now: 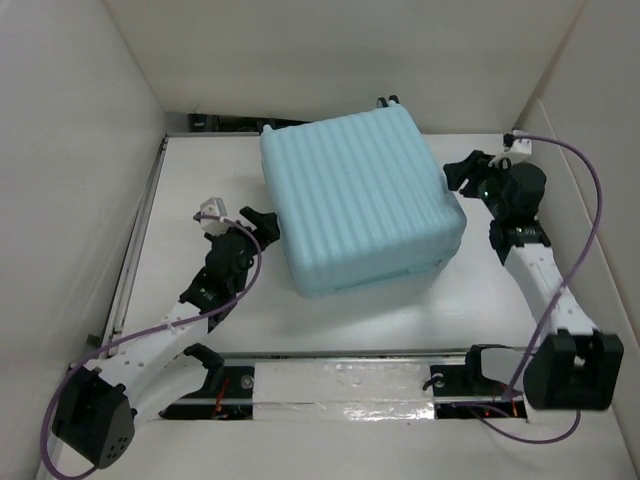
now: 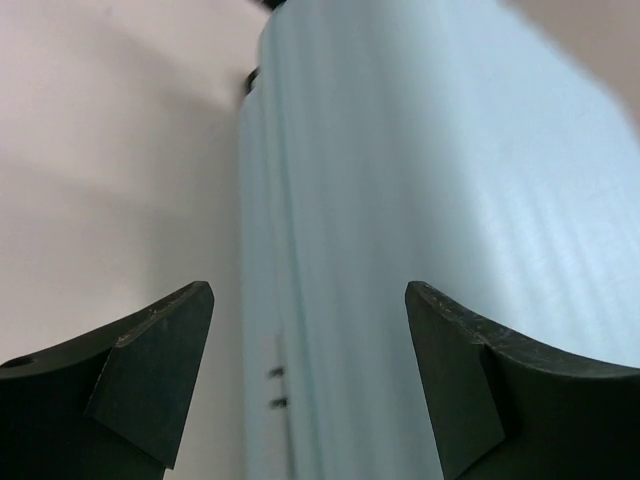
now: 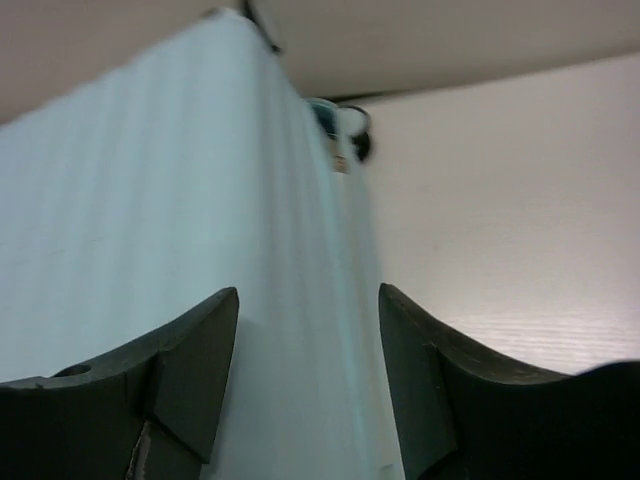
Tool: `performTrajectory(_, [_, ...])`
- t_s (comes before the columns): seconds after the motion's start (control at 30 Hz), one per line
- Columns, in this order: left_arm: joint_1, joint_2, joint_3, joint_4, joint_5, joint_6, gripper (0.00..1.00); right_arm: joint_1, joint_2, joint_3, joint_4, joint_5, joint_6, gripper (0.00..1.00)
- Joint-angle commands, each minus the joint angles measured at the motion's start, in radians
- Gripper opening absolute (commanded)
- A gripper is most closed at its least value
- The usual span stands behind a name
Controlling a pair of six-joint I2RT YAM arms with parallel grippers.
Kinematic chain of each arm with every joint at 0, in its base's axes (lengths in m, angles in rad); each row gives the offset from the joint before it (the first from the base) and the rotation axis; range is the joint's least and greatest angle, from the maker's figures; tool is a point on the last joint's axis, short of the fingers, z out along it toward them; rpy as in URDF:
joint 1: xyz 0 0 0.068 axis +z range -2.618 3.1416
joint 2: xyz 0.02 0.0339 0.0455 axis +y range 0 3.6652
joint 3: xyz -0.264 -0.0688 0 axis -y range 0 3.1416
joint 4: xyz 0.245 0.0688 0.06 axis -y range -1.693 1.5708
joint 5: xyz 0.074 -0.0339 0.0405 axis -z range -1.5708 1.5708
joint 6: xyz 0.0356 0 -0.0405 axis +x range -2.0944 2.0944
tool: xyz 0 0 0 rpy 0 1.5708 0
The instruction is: Pack the luggage
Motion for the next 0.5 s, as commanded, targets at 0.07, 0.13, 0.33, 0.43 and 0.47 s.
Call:
performTrajectory(0.07, [0.056,0.016,0.093,0.171,0.193,-0.062,0.76,0.069,-0.344,-0.270,0.106,-0.134,0.093,0.40])
performTrajectory(0.13, [0.065,0.014,0.093,0.162,0.188,-0.062,0.76,0.081,-0.476,-0.380,0.042,-0.115,0.082,0.17])
performTrajectory(0.33, [0.065,-0.097,-0.011,0.145,0.168,-0.092,0.64,0.133,-1.016,-0.481,-0.350,-0.101,0.027,0.00])
performTrajectory(0.43, [0.065,-0.124,-0.059,0.072,0.170,-0.108,0.58,0.157,-1.166,-0.577,-0.425,-0.114,0.106,0.00])
performTrajectory(0.47, [0.079,-0.128,-0.071,0.033,0.179,-0.114,0.56,0.158,-1.187,-0.624,-0.438,-0.107,0.136,0.00])
